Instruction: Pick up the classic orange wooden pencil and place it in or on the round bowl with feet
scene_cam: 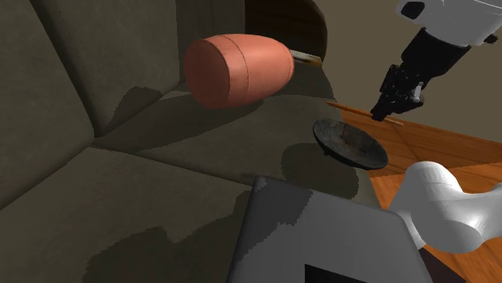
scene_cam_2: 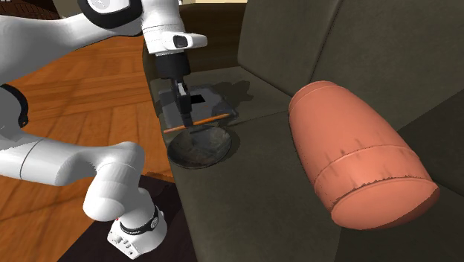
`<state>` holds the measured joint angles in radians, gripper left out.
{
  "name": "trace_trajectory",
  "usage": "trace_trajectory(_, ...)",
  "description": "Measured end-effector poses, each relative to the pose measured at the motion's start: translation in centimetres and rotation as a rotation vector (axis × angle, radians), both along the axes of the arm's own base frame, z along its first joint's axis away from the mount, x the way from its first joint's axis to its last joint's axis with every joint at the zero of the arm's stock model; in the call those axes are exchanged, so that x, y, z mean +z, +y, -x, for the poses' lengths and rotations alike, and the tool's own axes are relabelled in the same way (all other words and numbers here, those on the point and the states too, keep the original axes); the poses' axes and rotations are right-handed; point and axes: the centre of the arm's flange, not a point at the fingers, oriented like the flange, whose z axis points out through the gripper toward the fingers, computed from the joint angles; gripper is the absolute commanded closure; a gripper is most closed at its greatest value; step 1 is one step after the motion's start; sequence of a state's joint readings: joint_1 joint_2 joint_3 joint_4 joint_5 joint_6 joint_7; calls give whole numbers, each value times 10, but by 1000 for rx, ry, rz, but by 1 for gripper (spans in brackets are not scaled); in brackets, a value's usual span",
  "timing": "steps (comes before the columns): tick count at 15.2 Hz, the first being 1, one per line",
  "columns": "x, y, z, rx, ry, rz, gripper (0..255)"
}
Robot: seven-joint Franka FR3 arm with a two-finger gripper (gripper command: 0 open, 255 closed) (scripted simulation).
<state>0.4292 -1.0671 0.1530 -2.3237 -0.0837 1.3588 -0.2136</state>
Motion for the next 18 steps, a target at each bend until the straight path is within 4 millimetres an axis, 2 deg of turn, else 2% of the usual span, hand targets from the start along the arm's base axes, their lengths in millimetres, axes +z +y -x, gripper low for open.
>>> trace_trajectory(9,-49,-1,1,0,0,0,255)
trace_trajectory(16,-54,0,0,0,0,0,255)
trace_trajectory(17,-54,0,0,0,0,0,0)
trace_trajectory(18,-54,0,0,0,0,0,0)
